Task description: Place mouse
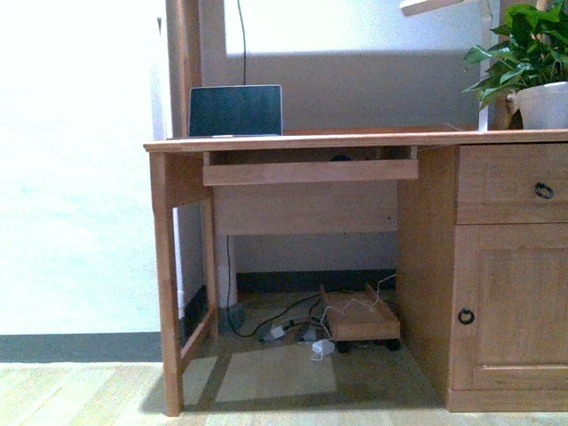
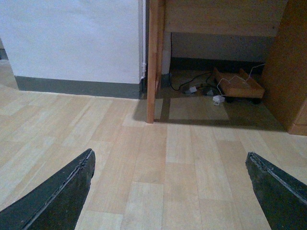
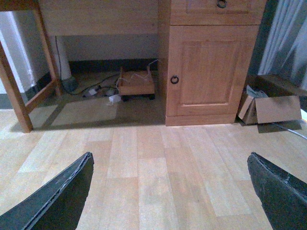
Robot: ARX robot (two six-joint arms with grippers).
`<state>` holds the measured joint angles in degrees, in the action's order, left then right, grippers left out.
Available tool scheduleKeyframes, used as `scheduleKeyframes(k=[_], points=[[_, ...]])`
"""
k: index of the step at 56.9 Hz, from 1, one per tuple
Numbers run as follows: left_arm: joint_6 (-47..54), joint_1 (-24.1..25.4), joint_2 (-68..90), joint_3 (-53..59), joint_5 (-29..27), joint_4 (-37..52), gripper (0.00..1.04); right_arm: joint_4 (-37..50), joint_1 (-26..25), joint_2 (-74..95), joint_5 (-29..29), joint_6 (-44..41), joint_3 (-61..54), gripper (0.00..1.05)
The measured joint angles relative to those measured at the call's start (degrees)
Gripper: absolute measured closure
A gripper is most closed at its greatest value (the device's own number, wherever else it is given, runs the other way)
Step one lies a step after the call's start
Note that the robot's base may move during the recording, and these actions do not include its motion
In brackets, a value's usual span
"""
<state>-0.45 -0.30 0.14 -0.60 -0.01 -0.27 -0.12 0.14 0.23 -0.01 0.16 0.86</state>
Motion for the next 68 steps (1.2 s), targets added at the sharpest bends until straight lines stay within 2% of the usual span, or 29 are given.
scheduleKeyframes(k=[68], points=[[0.02, 0.0, -0.07, 0.0, 0.0, 0.0, 0.08, 0.0, 0.0, -0.02, 0.0, 0.0, 0.0, 0.08]])
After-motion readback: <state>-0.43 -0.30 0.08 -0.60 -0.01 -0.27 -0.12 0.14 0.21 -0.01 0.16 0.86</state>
